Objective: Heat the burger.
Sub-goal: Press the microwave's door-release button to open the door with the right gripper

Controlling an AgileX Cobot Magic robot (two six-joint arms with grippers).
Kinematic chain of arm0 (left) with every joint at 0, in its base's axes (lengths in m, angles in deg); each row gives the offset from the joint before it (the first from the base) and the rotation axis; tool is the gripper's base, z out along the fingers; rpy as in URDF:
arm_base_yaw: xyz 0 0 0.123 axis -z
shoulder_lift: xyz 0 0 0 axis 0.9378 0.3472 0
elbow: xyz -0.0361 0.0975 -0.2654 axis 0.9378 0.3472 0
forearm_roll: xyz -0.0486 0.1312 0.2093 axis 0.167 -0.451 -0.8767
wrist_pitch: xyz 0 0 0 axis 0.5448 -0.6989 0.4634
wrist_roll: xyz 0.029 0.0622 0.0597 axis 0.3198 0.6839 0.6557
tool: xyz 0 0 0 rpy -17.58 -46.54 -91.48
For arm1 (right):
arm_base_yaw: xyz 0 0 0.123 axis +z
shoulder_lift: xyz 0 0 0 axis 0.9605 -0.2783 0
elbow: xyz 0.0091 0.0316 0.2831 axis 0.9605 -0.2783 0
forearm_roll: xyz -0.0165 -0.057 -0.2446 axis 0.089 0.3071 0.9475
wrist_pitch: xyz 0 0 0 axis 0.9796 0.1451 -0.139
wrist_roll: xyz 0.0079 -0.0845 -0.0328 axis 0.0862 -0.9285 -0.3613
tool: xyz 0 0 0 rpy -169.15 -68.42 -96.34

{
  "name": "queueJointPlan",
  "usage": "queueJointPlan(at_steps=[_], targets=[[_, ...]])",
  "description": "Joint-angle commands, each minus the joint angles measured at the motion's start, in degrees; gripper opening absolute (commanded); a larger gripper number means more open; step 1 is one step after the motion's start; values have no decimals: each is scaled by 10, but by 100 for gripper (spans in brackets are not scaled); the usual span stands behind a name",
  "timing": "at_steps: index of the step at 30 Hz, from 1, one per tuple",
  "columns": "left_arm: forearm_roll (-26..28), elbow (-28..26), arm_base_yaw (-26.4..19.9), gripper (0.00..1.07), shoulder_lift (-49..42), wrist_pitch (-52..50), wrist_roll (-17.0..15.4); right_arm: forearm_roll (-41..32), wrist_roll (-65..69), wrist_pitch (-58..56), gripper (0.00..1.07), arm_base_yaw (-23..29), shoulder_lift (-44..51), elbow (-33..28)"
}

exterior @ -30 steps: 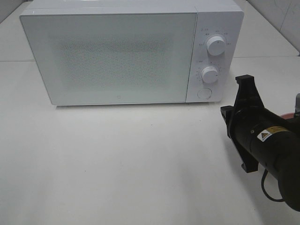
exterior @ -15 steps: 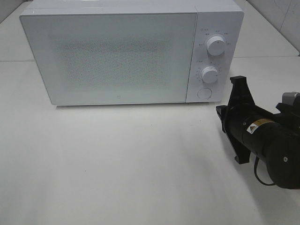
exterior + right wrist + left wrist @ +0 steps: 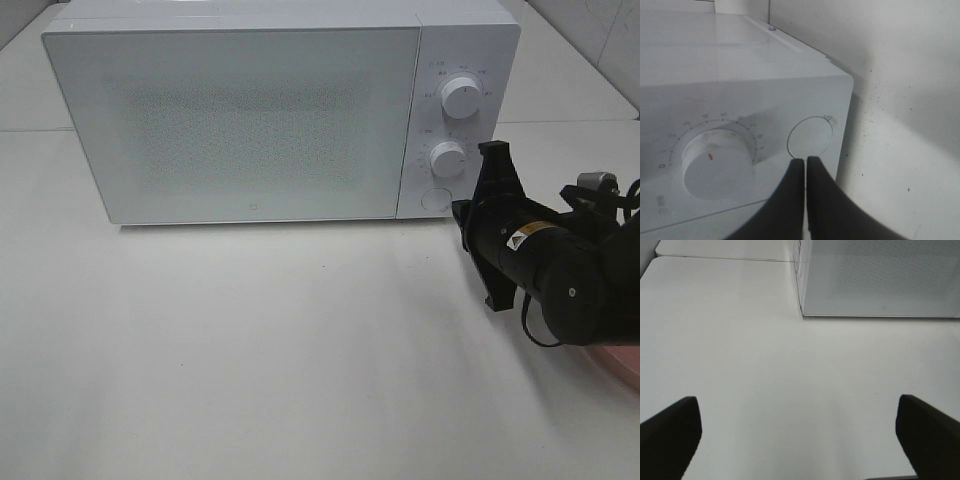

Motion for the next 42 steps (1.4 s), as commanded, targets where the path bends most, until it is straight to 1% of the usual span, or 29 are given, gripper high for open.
queueJointPlan(at_steps=[1, 3, 4, 7, 9, 15, 26, 30, 42], targets=[[5, 1, 3, 98, -10, -9, -2, 22, 6, 1, 0, -10, -22, 28], [5, 1, 3, 98, -10, -9, -2, 25, 7, 1, 0, -12, -27, 33], [5, 1, 3, 98, -10, -9, -2, 42, 17, -1, 0, -15, -37, 44], [5, 1, 3, 98, -10, -9, -3, 45, 21, -2, 0, -15, -42, 49], [5, 1, 3, 98, -10, -9, -3, 47, 29, -14, 0, -15, -62, 68], [5, 1, 3, 98, -10, -9, -3, 41, 31, -20, 0, -16, -77, 87], [5, 1, 3, 98, -10, -9, -3, 38, 31, -39, 0, -36, -86, 121], [5, 1, 3, 98, -10, -9, -3, 23, 30, -39, 0, -36, -86, 133], [5, 1, 3, 98, -10, -9, -3, 18, 49, 50, 0, -36, -82, 133]])
